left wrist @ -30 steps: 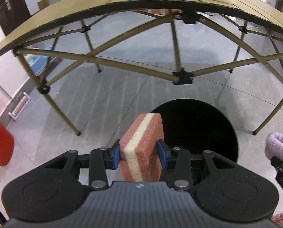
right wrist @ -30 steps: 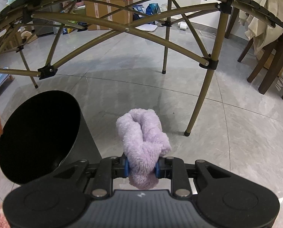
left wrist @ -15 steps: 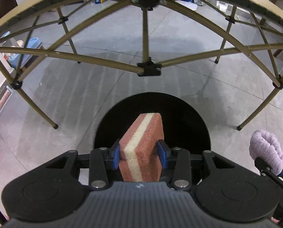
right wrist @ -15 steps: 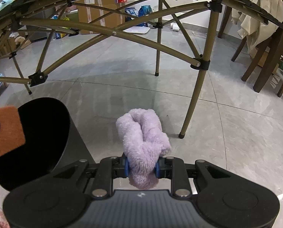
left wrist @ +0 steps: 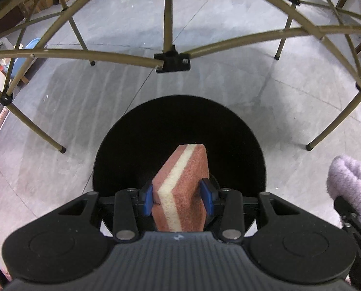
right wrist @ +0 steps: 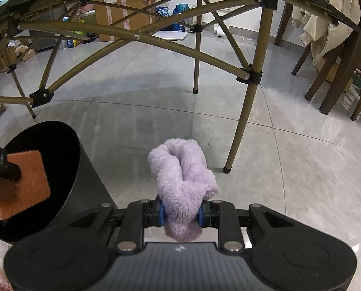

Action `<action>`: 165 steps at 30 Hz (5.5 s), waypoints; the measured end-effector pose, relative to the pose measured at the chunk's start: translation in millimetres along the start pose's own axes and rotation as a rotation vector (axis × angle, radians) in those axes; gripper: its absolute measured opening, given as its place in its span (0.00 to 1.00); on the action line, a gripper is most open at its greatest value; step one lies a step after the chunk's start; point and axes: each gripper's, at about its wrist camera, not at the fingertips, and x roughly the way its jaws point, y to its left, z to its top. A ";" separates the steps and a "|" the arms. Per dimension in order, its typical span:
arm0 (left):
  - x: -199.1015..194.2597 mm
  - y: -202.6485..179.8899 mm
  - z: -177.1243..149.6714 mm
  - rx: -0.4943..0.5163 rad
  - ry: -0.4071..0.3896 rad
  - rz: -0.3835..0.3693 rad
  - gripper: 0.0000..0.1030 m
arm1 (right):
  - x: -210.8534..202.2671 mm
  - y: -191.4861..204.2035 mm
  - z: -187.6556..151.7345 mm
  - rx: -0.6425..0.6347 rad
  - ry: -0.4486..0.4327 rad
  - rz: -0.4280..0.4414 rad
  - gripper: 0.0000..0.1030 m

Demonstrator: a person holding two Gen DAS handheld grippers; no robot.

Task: Collect trash
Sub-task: 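Open the left tool over the bin to drop the sponge, then move the right tool over the bin and open it to drop the sock, then return to the table and grasp the white foam cylinder with the right tool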

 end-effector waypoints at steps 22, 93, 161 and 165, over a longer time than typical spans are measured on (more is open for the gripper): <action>-5.8 13.9 3.0 -0.021 -0.006 -0.001 1.00 | -2.4 -3.4 -1.2 0.011 -0.002 0.010 0.22; -28.7 201.3 -36.9 -0.190 -0.067 0.094 1.00 | -11.1 177.9 23.1 -0.182 0.130 0.219 0.23; -133.6 162.4 81.4 -0.216 -0.630 0.056 1.00 | -52.1 165.0 189.1 -0.214 -0.531 0.319 0.53; -131.4 152.9 90.0 -0.189 -0.635 0.049 1.00 | -49.7 161.6 192.7 -0.194 -0.534 0.319 0.53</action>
